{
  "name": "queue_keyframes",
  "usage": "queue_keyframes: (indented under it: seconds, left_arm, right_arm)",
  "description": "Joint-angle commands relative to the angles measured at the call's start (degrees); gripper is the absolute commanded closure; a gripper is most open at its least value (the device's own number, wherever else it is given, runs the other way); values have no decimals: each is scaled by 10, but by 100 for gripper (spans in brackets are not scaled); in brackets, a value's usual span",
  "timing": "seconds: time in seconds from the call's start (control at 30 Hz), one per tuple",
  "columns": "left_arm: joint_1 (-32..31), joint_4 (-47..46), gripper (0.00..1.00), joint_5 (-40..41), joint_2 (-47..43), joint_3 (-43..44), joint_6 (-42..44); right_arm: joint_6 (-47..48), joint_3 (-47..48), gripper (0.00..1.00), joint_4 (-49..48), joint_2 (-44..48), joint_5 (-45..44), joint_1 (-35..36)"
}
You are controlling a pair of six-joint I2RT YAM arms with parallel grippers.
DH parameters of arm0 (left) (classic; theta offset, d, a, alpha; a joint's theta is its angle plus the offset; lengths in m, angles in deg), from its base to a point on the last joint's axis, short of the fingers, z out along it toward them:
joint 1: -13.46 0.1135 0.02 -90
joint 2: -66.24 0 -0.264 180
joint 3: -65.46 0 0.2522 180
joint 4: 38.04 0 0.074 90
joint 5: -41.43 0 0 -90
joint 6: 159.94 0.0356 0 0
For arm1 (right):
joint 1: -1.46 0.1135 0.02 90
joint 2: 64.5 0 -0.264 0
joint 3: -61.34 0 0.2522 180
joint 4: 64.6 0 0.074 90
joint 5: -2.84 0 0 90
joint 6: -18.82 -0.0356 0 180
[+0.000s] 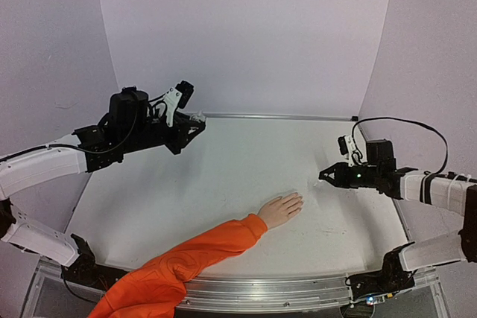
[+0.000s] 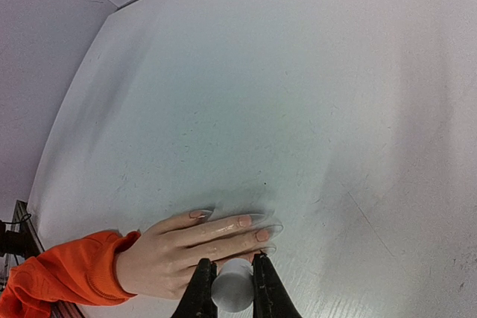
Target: Paint the nails
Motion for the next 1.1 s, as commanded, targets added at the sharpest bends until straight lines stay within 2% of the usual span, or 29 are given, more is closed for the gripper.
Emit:
queue_keyframes:
  seconds: [0.0,0.3,0.73,1.07]
  left_arm:
    - [2,-55,100,11,15,30,-23]
    - [2,-59,100,21,46,42,-23]
    - [2,-59,100,28,61,50,-23]
    - [2,-59,100,33,54,43,-23]
  right_arm:
    - [20,0,100,-52,-50,39,0]
    - [18,-16,100,-112,-85,40,1]
    - [22,1,100,-101,-136,67,16]
    - [24,20,100,-78,-153,13,50]
